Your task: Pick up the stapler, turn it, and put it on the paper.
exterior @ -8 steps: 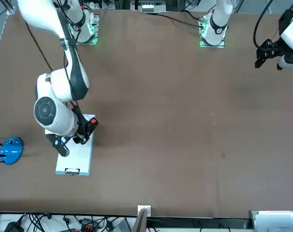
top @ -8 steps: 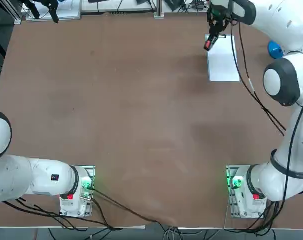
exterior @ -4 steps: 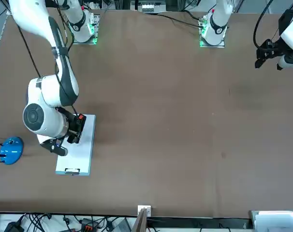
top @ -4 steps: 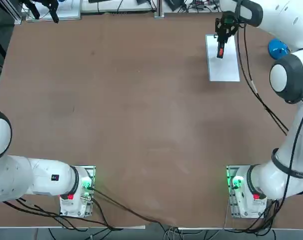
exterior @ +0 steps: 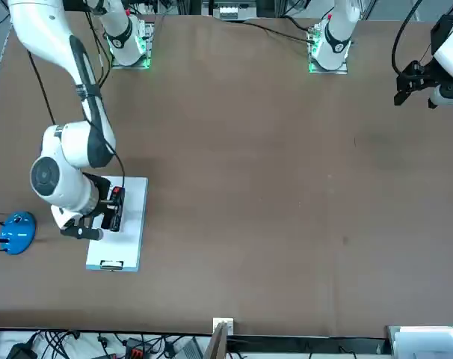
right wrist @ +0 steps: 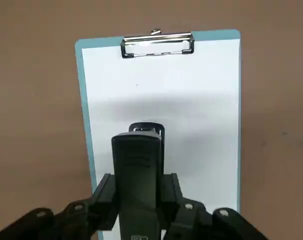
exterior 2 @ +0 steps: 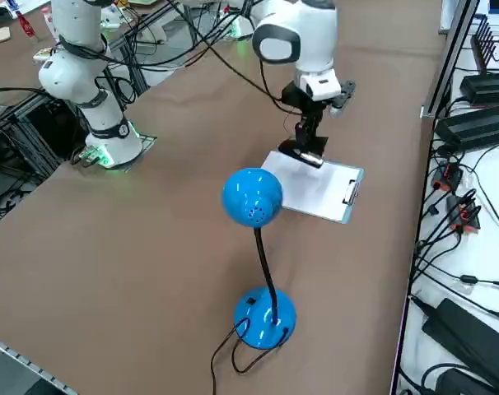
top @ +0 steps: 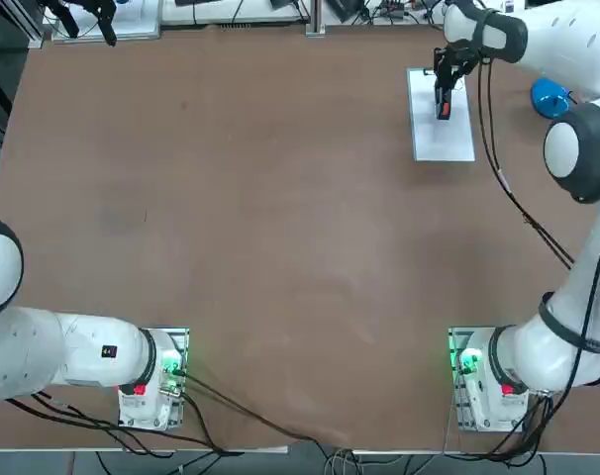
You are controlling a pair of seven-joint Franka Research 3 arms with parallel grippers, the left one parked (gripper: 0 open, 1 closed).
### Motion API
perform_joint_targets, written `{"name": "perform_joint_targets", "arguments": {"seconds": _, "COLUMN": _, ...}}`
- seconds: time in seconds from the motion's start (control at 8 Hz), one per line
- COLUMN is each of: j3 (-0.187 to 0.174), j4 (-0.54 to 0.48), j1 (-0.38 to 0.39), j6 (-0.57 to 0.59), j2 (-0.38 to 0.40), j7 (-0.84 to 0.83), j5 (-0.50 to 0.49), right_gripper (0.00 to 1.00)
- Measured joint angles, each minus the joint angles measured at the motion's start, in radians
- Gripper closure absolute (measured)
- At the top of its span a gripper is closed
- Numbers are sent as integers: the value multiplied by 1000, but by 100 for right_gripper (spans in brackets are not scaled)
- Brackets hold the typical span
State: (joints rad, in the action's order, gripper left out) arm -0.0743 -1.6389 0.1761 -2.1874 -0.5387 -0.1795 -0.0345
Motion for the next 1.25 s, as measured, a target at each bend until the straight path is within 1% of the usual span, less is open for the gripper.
{"name": "perform_joint_targets", "arguments": {"seconds": 0.38, "j3": 0, "j4": -116, "j1": -18, "j6": -185, "j2": 8, "j7": 97, "j5": -16, "right_gripper": 59}}
{"name": "perform_joint_targets", "arguments": {"seconds": 0.62, "j3": 0, "j4": -145, "j1": -31, "j6": -227, "j2": 8, "j7": 129, "j5": -16, "right_gripper": 59}}
{"name": "perform_joint_targets", "arguments": {"seconds": 0.88, "j3": 0, "j4": -184, "j1": -32, "j6": -306, "j2": 9, "j7": 161, "j5": -17, "right_gripper": 59}}
{"name": "perform_joint_targets", "arguments": {"seconds": 1.0, "j3": 0, "j4": -201, "j1": -34, "j6": -328, "j2": 9, "j7": 167, "j5": -17, "right_gripper": 59}}
{"name": "perform_joint_targets", "arguments": {"seconds": 1.25, "j3": 0, "j4": -212, "j1": -38, "j6": -338, "j2": 9, "j7": 176, "j5": -17, "right_gripper": 59}}
